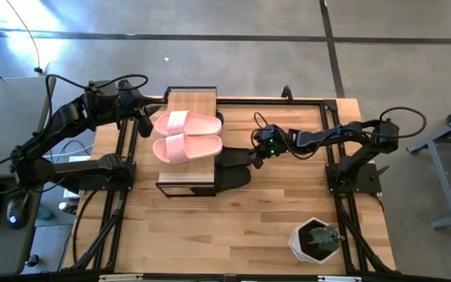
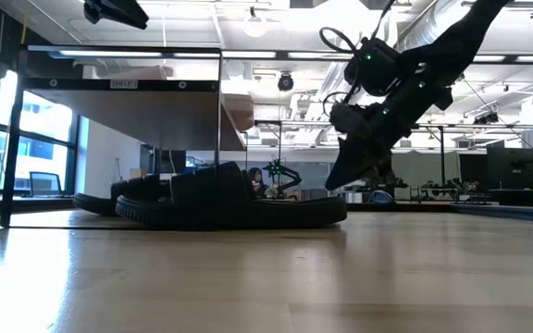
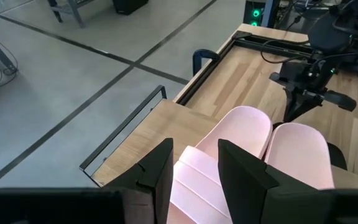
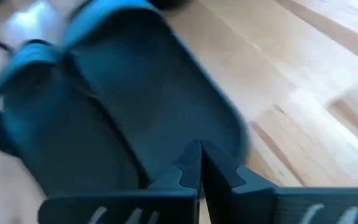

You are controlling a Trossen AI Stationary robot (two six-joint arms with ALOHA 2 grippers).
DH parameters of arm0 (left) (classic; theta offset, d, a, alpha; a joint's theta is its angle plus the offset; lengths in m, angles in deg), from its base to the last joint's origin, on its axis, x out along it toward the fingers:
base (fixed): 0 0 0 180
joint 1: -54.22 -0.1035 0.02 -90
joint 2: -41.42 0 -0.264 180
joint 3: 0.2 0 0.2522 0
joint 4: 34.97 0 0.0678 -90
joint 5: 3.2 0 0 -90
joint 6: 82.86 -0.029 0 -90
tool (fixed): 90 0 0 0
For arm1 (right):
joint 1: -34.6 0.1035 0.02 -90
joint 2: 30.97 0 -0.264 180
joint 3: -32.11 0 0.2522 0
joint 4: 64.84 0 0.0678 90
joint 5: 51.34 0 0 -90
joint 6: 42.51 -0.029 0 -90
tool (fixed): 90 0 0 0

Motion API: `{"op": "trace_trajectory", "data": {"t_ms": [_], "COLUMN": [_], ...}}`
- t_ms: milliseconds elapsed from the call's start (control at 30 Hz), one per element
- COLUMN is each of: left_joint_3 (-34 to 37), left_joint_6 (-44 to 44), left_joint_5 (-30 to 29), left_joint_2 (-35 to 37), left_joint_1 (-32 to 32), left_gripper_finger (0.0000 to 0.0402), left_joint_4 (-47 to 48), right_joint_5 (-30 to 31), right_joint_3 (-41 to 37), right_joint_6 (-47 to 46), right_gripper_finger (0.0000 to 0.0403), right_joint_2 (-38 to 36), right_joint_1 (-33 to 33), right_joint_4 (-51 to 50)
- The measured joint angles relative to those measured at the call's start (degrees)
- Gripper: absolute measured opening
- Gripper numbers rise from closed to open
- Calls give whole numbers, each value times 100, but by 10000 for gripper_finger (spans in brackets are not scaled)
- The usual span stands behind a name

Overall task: Pick and place slides into the shelf
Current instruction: Adjust the black slides under the shelf

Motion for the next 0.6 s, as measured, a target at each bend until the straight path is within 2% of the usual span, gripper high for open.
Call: {"op": "trace_trajectory", "data": {"t_ms": [100,267,367,467,600], "left_joint_3": [0,0,0,0,0], "left_joint_6": [0,2,4,0,-31], "left_joint_5": [0,0,0,0,-11], "left_joint_2": [1,1,1,0,0], "left_joint_1": [0,0,0,0,0], "left_gripper_finger": [111,111,111,111,111], "left_joint_4": [2,2,2,4,3], "right_joint_5": [-245,-258,99,729,1324], "right_joint_3": [0,0,0,-1,-2], "right_joint_6": [70,178,326,832,1541], "right_gripper_finger": [0,0,0,0,0], "right_joint_2": [-1,-2,-116,-295,-846], "right_joint_1": [-22,-52,-83,-22,181], "right_joint_4": [192,246,-230,-784,-903]}}
